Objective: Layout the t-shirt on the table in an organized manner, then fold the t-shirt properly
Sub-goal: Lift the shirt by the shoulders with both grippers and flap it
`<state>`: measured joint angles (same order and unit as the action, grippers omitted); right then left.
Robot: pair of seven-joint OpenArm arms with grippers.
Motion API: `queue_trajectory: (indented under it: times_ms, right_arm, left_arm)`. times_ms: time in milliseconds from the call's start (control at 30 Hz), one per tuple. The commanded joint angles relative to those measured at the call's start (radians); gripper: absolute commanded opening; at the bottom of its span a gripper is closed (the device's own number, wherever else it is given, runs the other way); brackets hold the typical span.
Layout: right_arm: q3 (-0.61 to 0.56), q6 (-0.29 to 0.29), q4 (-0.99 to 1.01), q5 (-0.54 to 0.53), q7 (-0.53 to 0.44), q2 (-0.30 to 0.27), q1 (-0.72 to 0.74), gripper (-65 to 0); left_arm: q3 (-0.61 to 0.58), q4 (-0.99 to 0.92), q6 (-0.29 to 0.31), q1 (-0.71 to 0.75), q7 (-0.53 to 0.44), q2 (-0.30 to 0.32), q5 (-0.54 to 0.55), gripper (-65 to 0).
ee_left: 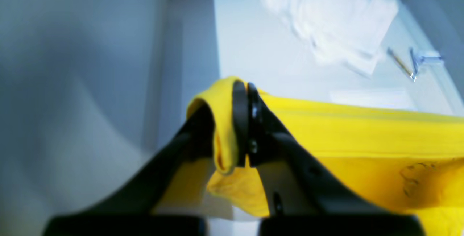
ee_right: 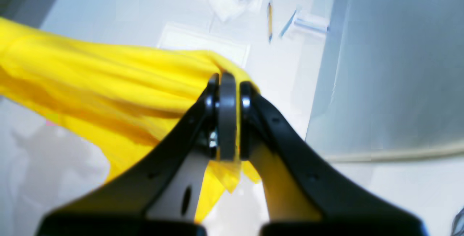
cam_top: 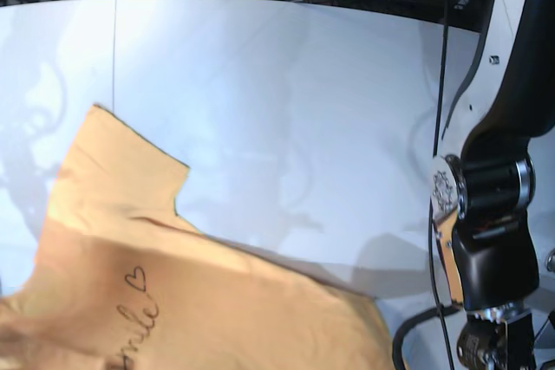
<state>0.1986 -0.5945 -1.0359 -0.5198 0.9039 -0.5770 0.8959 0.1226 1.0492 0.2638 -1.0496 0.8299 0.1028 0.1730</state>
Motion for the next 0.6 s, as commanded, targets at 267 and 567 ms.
queue_trajectory:
  times_ms: [267,567]
  right_arm:
    - [-0.049,0.002,-0.021,-0.006,-0.05,-0.022,0.234,-65.0]
    - [0.063,0.002,-0.399,-0.009,0.189,-0.071,0.167,-65.0]
  left_arm:
    - [0.002,-0.024,-0.004,-0.191,-0.044,-0.016,0.003,-65.0]
    - [0.01,0.227,-0.004,-0.068,0.021,-0.031,0.012,-65.0]
